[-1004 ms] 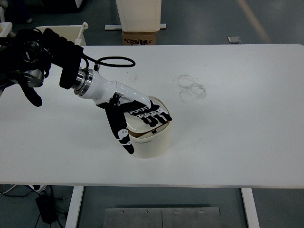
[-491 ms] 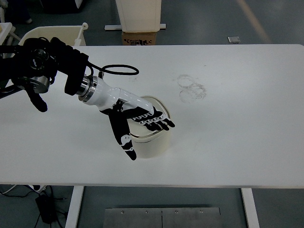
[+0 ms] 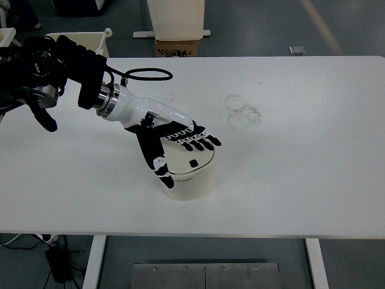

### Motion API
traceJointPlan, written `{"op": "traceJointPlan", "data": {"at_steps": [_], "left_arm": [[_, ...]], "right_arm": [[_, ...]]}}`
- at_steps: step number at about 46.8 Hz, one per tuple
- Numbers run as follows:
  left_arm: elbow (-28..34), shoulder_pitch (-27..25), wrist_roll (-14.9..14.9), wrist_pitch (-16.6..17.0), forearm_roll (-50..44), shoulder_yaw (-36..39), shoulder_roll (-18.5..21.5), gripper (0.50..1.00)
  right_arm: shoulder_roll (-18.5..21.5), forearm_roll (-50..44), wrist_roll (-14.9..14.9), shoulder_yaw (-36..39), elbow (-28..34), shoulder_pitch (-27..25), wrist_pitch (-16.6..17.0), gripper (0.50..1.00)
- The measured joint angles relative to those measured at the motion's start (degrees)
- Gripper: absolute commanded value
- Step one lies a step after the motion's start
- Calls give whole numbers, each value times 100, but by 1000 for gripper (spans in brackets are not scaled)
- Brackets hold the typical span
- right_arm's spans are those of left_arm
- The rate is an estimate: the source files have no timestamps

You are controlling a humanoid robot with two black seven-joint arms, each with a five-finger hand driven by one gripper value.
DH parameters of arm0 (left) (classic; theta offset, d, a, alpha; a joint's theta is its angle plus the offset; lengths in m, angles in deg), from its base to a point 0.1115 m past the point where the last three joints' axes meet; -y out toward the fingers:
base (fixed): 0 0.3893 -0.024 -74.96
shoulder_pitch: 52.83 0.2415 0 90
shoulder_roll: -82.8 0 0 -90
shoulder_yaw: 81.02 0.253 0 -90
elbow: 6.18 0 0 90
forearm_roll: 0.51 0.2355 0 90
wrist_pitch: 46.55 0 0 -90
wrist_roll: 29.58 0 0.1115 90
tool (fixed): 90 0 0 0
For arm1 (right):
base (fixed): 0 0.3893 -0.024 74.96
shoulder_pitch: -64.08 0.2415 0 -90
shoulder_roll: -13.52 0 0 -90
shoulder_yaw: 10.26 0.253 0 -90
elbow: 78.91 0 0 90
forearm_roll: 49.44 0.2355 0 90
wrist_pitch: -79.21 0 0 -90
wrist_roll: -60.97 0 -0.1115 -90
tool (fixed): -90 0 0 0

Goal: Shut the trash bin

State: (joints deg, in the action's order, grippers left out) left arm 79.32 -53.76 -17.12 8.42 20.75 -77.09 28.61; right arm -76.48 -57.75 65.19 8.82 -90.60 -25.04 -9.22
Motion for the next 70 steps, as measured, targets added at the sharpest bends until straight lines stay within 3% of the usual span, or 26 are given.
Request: {"op": "traceJointPlan", "data": {"at_steps": [10, 24, 37, 51, 59, 70], "left_arm": [[-818, 83, -42, 106, -227, -820, -50, 1000], [-2713, 691, -162, 453, -1824, -2355, -352, 1000], [-3150, 1748, -408, 671, -2510, -2987, -543, 1000], [-4128, 2474, -427, 686, -2912, -3947, -862, 1000], [-4737, 3075, -784, 714, -3154, -4429, -1105, 1000], [-5725, 3490, -852, 823, -3703, -4778, -1552, 1000]], "right_arm": [[0, 1, 1, 1, 0, 0, 1, 993], [0, -3, 1, 0, -1, 0, 2, 993], [0, -2, -1, 1, -1, -1, 3, 993], [0, -2, 0, 0, 0, 0, 1, 993], [0, -3, 1, 0, 0, 1, 0, 993], [0, -4, 0, 0, 0, 0, 1, 993]]}}
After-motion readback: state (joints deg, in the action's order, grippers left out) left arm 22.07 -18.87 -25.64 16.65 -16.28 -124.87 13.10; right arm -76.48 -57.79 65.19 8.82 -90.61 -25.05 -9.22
